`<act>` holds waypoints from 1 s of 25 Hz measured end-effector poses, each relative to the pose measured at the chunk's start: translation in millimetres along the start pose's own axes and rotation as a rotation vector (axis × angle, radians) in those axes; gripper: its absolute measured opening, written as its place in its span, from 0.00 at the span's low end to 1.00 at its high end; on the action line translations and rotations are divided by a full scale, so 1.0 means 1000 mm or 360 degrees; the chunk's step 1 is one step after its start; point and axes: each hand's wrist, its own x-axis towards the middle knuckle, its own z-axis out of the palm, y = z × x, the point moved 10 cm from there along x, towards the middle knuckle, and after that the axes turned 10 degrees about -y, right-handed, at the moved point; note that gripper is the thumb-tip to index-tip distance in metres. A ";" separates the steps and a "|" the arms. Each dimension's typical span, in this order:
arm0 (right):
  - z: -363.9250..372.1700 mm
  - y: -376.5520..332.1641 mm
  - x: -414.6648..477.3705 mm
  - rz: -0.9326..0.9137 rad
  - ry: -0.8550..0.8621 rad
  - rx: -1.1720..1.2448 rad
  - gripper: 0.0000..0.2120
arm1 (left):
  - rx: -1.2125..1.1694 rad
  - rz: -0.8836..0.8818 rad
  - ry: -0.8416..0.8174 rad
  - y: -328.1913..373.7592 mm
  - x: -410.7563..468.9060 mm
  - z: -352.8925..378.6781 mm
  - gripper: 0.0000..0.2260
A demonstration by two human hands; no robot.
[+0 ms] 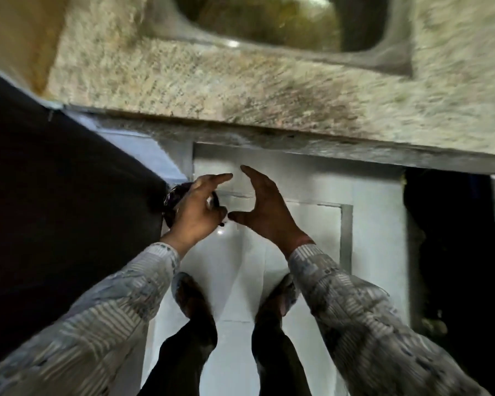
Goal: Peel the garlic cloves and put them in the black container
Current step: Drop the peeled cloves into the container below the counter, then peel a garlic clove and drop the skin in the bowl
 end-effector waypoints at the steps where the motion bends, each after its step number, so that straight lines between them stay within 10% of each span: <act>1: -0.034 -0.008 -0.023 0.0026 0.0075 0.0003 0.50 | 0.0014 0.0056 -0.0059 0.039 -0.004 0.007 0.37; 13: -0.360 -0.034 -0.323 0.0309 0.0891 0.0054 0.47 | 0.0321 0.0724 -0.0555 0.442 -0.026 0.152 0.38; 25: -0.509 0.071 -0.516 0.0634 0.1455 0.0237 0.47 | 0.0439 0.1158 -0.0906 0.651 -0.016 0.364 0.40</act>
